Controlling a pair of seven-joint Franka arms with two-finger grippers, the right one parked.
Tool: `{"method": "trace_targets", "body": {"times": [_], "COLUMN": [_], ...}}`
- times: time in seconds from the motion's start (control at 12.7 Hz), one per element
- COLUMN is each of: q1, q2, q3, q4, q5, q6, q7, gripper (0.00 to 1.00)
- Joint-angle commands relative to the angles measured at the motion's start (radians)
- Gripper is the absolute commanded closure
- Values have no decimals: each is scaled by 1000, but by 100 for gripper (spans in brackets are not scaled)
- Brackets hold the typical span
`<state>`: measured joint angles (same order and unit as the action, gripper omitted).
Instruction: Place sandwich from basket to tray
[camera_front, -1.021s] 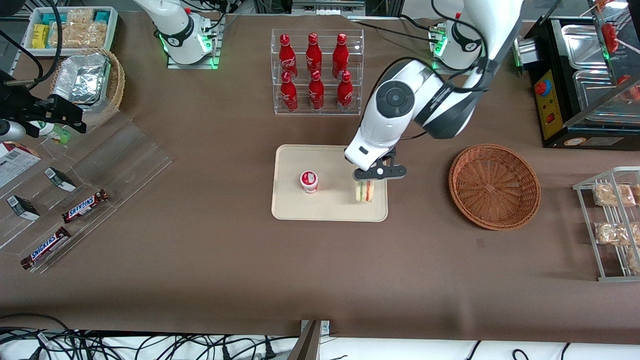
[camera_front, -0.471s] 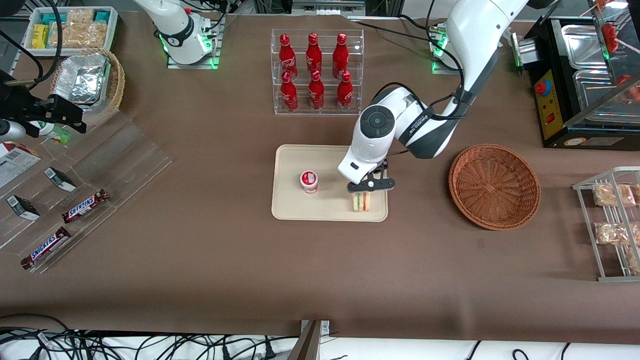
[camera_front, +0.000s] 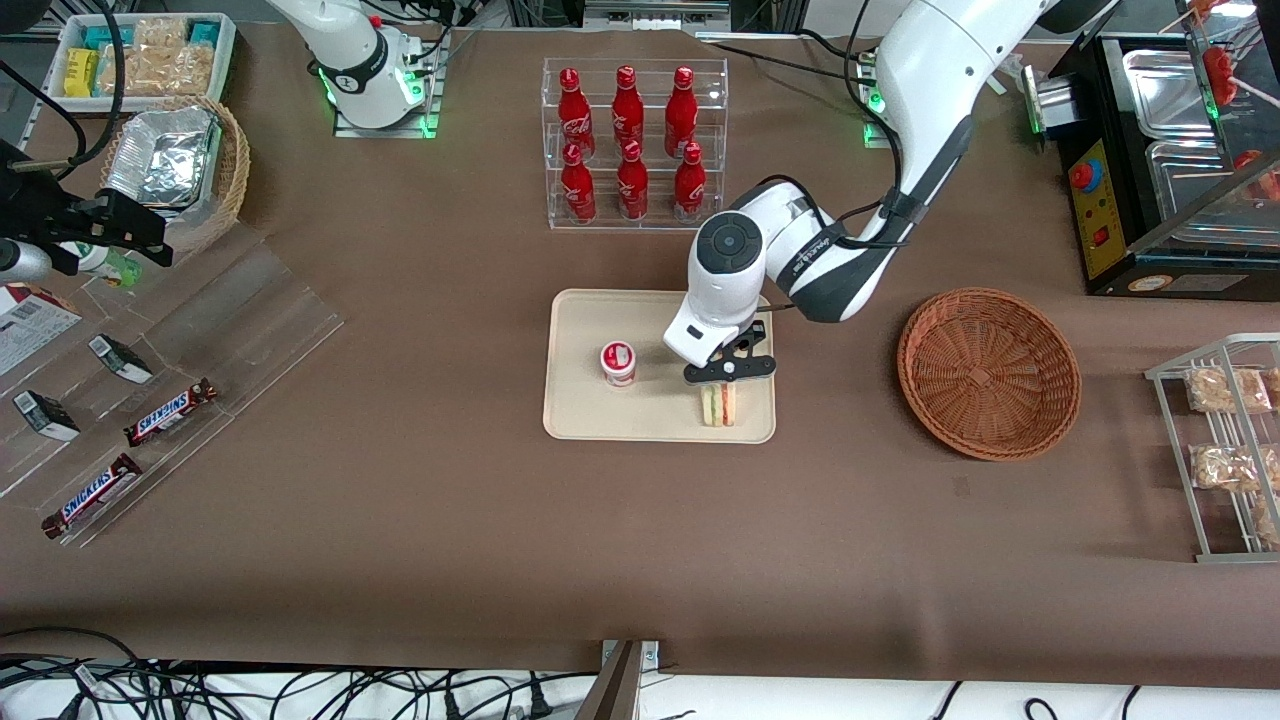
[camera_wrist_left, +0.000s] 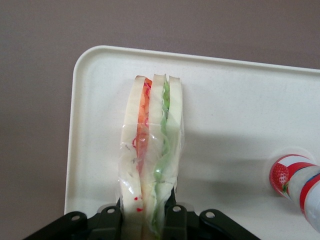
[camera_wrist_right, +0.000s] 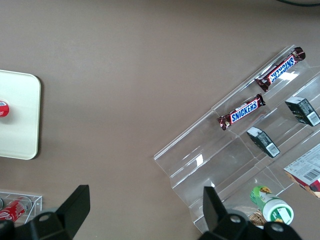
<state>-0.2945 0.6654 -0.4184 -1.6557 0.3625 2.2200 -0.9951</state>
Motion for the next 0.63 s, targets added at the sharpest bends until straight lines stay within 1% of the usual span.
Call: {"method": "trace_targets", "body": {"times": [0.0, 0.47, 0.55], "q1": [-6, -12, -12], "q2": [14, 16, 16], "q3": [1, 1, 1], "q4": [22, 20, 20], "q5": [32, 32, 32], "q6": [7, 6, 6], "q7": [-20, -20, -20], "gripper": [71, 70, 68]}}
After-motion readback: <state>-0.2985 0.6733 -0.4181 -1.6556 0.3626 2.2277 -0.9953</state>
